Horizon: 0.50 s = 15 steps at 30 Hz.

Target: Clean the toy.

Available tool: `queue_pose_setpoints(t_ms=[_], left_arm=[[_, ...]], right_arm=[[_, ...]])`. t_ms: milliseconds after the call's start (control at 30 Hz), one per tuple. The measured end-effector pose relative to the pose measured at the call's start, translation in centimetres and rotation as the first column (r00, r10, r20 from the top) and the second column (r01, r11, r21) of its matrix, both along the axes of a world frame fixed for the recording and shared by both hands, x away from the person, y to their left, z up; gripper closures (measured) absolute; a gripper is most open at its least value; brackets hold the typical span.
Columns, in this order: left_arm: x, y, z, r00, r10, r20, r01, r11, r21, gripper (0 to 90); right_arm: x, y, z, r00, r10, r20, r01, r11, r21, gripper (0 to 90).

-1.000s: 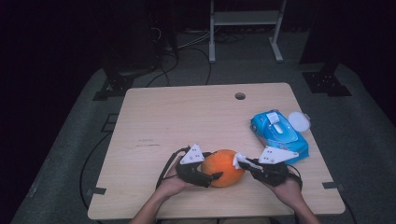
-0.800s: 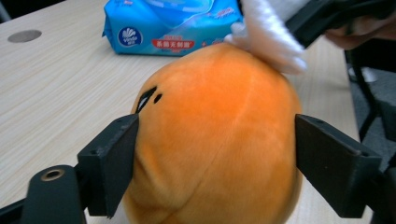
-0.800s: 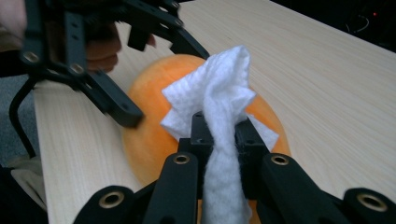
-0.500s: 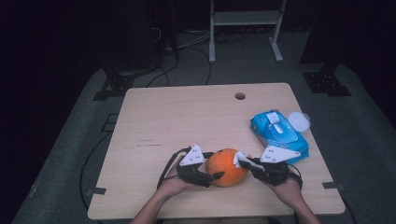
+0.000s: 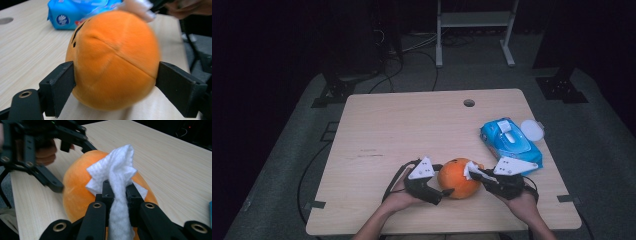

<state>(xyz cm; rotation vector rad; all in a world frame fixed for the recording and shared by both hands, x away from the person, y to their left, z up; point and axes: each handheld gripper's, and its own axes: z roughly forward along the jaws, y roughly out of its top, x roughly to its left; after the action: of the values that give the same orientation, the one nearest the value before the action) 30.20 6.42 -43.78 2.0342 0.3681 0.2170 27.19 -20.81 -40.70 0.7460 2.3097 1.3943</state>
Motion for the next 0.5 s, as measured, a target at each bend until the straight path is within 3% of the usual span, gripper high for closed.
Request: queue_pose_setpoints(t_ms=[67, 167, 200, 233, 267, 300, 333, 367, 400, 500], left_arm=[[-0.2, -0.1, 0.1, 0.9998, 0.014, 0.017, -0.014, 0.9999, -0.005, 21.3], [-0.5, 0.1, 1.5, 0.9992, -0.015, -0.037, 0.013, 0.9989, -0.044, 27.8], [-0.7, 0.4, 2.1, 0.9966, -0.055, -0.062, 0.049, 0.995, -0.086, 29.9], [-0.8, 0.6, 2.7, 0.9891, -0.123, -0.081, 0.111, 0.985, -0.132, 33.2], [-1.1, 0.7, 3.2, 0.9791, -0.187, -0.08, 0.171, 0.9689, -0.179, 38.9], [-1.6, 0.4, 3.6, 0.9801, -0.191, -0.053, 0.179, 0.9678, -0.177, 40.3], [-2.1, -0.3, 3.6, 0.9888, -0.149, -0.011, 0.147, 0.9843, -0.098, 36.3], [-2.5, -1.2, 3.2, 0.9918, -0.12, 0.044, 0.119, 0.9924, 0.031, 31.1], [-2.7, -1.9, 2.4, 0.9893, -0.125, 0.075, 0.115, 0.9854, 0.126, 25.3], [-3.2, -2.3, 1.5, 0.9886, -0.094, 0.118, 0.076, 0.9862, 0.147, 28.5]], right_arm=[[-0.1, 0.4, 0.0, 0.9999, -0.003, 0.013, 0.004, 1.0, -0.015, 80.3], [0.0, 0.1, 0.4, 1.0, -0.002, 0.002, 0.002, 1.0, 0.028, 80.3], [-0.1, 0.0, 0.7, 1.0, 0.005, -0.005, -0.004, 0.999, 0.051, 80.4], [-0.1, -0.1, 1.0, 0.9998, 0.016, -0.011, -0.016, 0.997, 0.076, 80.4], [-0.2, -0.1, 1.1, 0.9994, 0.029, -0.02, -0.027, 0.995, 0.093, 80.4], [-0.2, 0.1, 1.1, 0.9986, 0.046, -0.028, -0.043, 0.994, 0.103, 80.3], [-0.2, 0.5, 0.9, 0.998, 0.053, -0.035, -0.05, 0.995, 0.09, 80.3], [-0.1, 0.9, 0.5, 0.9976, 0.058, -0.039, -0.056, 0.996, 0.066, 80.4], [0.0, 1.2, 0.0, 0.9974, 0.056, -0.044, -0.054, 0.997, 0.058, 80.4], [0.2, 1.7, -0.5, 0.9985, 0.045, -0.031, -0.045, 0.999, 0.008, 80.4]])
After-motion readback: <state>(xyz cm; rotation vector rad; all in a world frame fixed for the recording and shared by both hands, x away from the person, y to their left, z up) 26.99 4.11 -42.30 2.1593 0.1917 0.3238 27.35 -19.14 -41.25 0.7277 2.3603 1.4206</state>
